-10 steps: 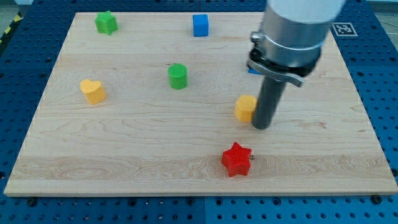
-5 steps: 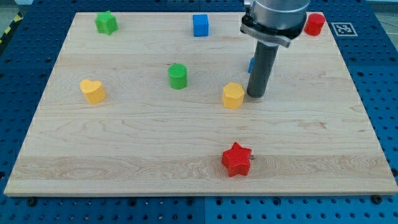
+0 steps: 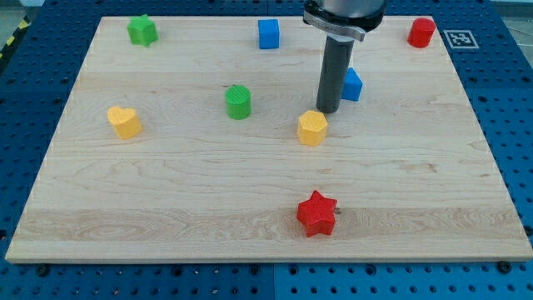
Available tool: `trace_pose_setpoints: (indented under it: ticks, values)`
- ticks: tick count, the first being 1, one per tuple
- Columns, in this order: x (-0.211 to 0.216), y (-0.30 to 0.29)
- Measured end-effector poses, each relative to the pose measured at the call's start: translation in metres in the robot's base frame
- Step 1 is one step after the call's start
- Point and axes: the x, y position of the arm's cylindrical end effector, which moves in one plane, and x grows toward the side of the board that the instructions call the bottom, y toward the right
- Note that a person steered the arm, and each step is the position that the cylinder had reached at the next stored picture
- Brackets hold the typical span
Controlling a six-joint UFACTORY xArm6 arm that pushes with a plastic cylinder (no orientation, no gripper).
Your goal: Move the yellow hexagon diagonally to the bottom left of the blue triangle
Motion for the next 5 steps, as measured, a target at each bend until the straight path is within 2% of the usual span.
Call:
trace_pose_setpoints:
  ticks: [5]
  values:
    - [-0.0077,-0.0043]
